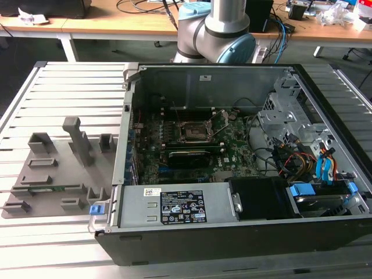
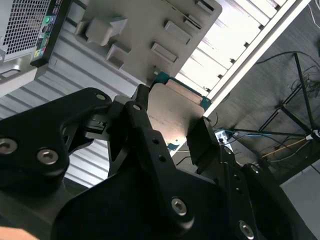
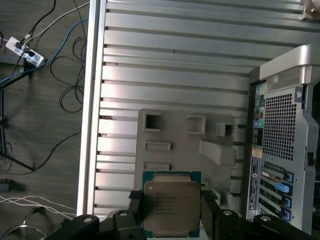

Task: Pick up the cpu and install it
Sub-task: 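Pick up the cpu and move it towards the insertion slot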

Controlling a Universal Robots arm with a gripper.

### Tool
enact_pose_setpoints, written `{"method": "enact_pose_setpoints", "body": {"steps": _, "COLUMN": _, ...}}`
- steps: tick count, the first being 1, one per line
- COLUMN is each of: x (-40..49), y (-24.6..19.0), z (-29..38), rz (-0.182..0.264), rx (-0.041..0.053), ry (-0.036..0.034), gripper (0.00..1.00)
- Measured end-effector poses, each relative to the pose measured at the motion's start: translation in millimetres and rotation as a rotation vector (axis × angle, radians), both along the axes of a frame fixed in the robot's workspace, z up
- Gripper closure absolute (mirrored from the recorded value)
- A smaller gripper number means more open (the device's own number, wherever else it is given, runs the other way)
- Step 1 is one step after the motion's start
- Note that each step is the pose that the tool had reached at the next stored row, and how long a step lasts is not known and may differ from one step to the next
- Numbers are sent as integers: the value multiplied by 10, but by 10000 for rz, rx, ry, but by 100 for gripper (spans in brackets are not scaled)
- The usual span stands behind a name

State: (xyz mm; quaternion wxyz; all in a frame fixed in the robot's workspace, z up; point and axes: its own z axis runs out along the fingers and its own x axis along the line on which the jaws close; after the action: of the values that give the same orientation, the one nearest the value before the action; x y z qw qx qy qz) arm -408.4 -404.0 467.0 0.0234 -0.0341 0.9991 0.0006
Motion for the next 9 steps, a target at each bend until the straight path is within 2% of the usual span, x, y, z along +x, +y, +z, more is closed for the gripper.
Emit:
{"method": "enact_pose_setpoints", "body": {"steps": 2, "x": 10, "y": 42, "z": -1, "rz": 1, "rx": 3, "ry": 14, "gripper": 45}}
{"method": "enact_pose_setpoints", "body": {"steps": 4, "x": 55, "y": 80, "z": -12, "rz": 0, "rx": 1, "ry": 90, "gripper": 45}}
{"method": "enact_pose_setpoints", "body": {"steps": 9, "x": 62, "y": 82, "z": -15, "rz": 0, "rx": 0, "ry": 108, "gripper": 45}}
